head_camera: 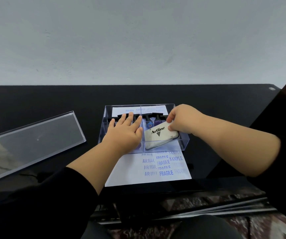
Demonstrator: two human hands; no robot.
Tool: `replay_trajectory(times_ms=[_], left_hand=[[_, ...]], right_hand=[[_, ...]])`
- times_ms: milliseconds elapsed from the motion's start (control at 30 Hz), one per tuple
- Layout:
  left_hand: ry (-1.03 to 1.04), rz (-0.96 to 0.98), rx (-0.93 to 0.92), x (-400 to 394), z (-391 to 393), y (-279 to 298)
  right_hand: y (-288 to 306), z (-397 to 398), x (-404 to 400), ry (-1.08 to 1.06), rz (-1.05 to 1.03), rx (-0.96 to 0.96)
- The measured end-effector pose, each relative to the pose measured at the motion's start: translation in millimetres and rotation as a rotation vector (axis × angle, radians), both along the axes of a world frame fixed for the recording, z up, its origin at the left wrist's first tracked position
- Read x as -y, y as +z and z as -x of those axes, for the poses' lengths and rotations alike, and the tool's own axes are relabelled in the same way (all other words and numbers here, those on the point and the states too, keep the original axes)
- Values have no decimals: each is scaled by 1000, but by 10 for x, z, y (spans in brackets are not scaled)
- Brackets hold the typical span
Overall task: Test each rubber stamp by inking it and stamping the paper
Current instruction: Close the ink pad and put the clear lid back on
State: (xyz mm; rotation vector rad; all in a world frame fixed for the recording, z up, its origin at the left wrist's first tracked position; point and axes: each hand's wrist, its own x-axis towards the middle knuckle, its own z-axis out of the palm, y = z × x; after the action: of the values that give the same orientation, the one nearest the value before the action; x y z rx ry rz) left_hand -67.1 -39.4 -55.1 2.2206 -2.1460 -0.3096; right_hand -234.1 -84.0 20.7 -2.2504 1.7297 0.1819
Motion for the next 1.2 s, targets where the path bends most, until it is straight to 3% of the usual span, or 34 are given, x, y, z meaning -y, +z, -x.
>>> replay_trajectory(times_ms=[100,300,600,733,867,1033,1200], left_hand=[[1,7,6,3,2,-3],[-5,18,19,19,-1,-14],[-7,20,33,21,-3,-27],[-11,-6,21,35,7,-25],[-10,-17,-30,17,-49,64],[79,121,-98,-136,-349,240],[160,119,-110,-390,-946,286]], right_hand=[[-82,-37,88,39,12,-151],[-207,-68,248,-54,-157,-165],[-207,-87,261,12,-240,-210],[-146,-70,262,-13,-187,-29],[-75,-206,248,42,-21,-27],[36,-540,155,183,198,94],[-31,-1031,82,332,216,308]])
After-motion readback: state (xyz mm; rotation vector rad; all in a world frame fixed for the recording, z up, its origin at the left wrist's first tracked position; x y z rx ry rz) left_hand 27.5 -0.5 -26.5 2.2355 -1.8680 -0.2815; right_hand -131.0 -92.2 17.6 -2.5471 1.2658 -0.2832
